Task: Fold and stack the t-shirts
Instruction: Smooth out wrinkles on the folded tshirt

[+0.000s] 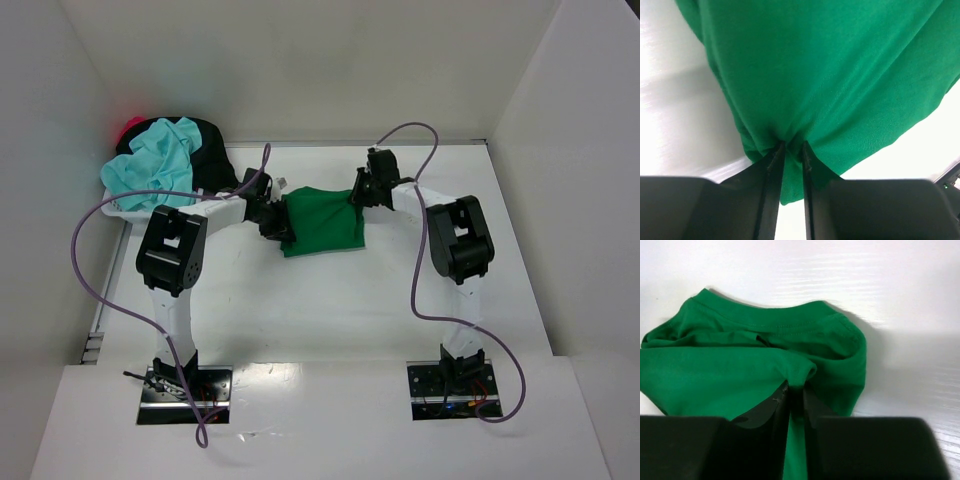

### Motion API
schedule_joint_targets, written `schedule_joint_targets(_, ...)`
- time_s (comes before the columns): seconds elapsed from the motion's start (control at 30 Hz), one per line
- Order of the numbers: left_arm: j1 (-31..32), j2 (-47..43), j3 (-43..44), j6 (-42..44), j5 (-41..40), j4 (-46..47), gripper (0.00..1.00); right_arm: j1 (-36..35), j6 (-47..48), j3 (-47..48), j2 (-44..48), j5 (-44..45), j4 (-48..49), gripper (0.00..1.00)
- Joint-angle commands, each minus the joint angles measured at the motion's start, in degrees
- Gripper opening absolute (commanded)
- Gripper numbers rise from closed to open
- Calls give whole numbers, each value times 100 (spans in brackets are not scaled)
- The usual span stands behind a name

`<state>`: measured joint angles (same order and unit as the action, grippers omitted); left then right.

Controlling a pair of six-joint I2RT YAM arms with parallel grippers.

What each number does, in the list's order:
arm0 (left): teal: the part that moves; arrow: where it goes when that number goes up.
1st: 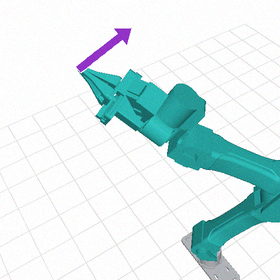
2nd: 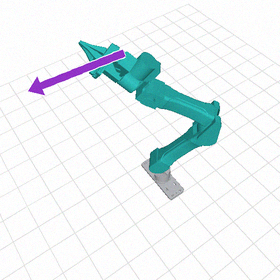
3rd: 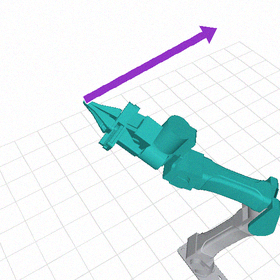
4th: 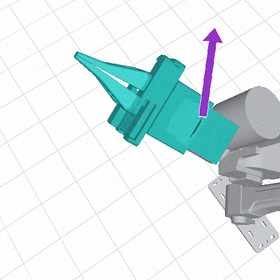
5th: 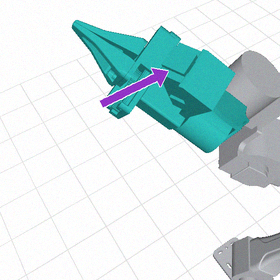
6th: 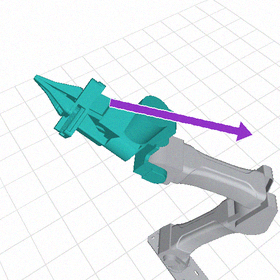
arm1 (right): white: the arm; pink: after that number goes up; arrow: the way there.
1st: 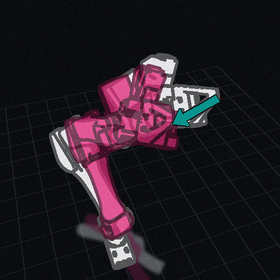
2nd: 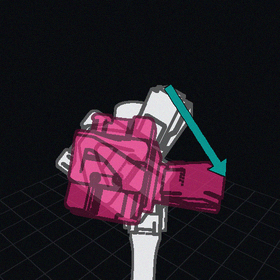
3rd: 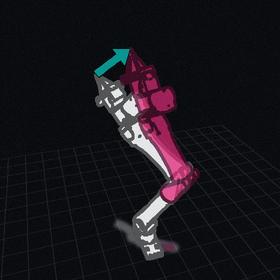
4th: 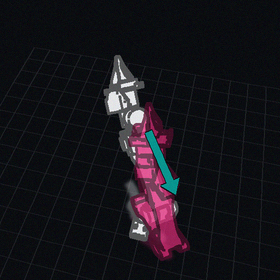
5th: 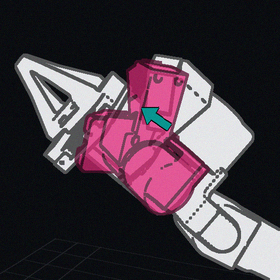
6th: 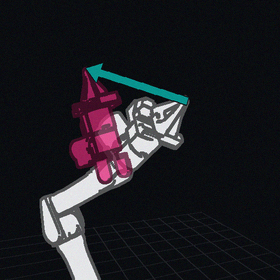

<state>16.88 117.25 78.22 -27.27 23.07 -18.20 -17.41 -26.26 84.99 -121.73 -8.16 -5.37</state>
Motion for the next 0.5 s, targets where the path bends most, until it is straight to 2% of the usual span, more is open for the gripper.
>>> schedule_joint_targets(0.0, 78, 254, -210, 187, -259, -474, 30, 176, 16, -106, 405, 351, 264, 21)
schedule_joint_targets(0.07, 78, 254, -157, 239, -259, -474, 34, 229, 16, -106, 466, 403, 264, 42)
schedule_joint_targets(0.17, 78, 254, -96, 239, -259, -527, 45, 229, 16, -271, 781, 351, 264, 58)
schedule_joint_targets(0.2, 78, 193, -35, 239, -259, -527, 48, 229, 16, -360, 904, 281, 264, 70)
schedule_joint_targets(0.23, 78, 193, -34, 239, -259, -579, 50, 229, -36, -621, 1062, 280, 316, 74)
schedule_joint_targets(0.3, 78, 62, 45, 301, -259, -580, 56, 229, -89, -956, 1596, 141, 466, 80)
schedule_joint_targets(0.4, 78, 8, 167, 353, -259, -633, 61, 229, -151, -1546, 2230, -79, 589, 80)
schedule_joint_targets(0.47, 78, -44, 168, 354, -259, -633, 63, 229, -222, -1985, 2486, -150, 589, 75)
